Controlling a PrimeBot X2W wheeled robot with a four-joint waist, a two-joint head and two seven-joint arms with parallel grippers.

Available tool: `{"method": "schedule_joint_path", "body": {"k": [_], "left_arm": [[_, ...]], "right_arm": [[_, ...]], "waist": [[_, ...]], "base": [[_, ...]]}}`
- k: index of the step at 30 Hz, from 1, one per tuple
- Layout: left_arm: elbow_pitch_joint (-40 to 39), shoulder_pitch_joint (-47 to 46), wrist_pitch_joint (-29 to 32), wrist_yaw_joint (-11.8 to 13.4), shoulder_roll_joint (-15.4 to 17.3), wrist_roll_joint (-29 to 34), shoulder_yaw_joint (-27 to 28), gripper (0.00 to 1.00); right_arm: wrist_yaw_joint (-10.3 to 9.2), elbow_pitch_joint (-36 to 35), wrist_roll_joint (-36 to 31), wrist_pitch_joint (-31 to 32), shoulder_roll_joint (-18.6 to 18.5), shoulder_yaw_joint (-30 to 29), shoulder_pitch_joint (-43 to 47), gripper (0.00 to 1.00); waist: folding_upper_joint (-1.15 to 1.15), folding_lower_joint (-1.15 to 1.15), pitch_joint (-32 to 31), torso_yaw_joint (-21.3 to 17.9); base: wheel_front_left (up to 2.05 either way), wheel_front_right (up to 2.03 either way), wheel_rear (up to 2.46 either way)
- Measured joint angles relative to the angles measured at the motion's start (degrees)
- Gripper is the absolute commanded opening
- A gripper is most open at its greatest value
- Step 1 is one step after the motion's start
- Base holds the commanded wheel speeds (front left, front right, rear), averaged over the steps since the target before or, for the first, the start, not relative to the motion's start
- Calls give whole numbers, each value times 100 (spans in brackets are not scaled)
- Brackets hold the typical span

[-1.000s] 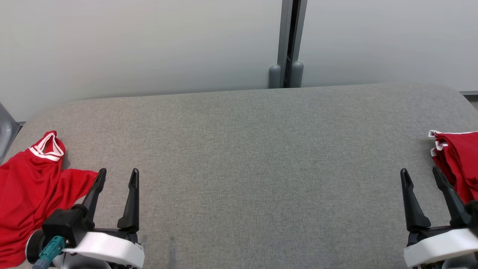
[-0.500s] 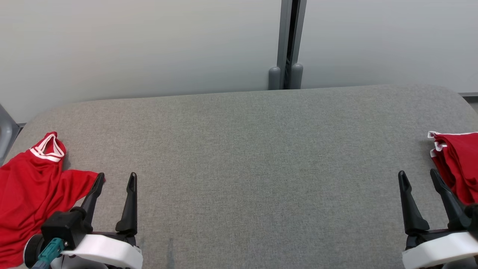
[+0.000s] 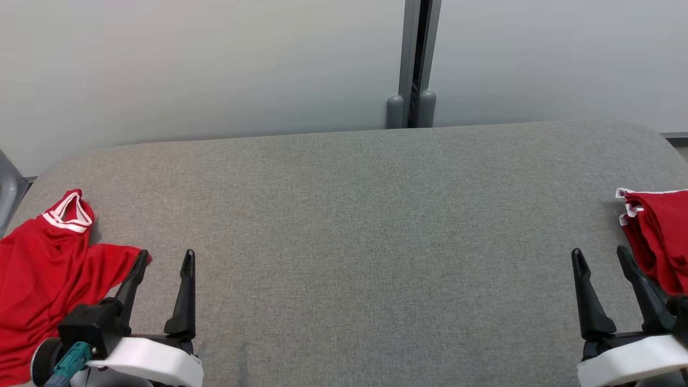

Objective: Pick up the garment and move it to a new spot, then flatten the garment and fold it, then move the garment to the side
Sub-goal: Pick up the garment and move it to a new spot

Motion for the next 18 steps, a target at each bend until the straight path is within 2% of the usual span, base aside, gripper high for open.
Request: {"method": "schedule_joint_path", "body": {"k": [9, 18], "left_arm": [[14, -1, 33, 47, 16, -31, -12, 100], [96, -140, 13, 14, 34, -14, -47, 100]], "right_arm": [[0, 58, 23, -13, 8, 0, -1, 100], [0, -26, 82, -34, 21, 4, 41, 100]], "waist": [[0, 0, 0, 23], [0, 0, 18, 454]], "base": [[0, 0, 0], [0, 0, 0]]}}
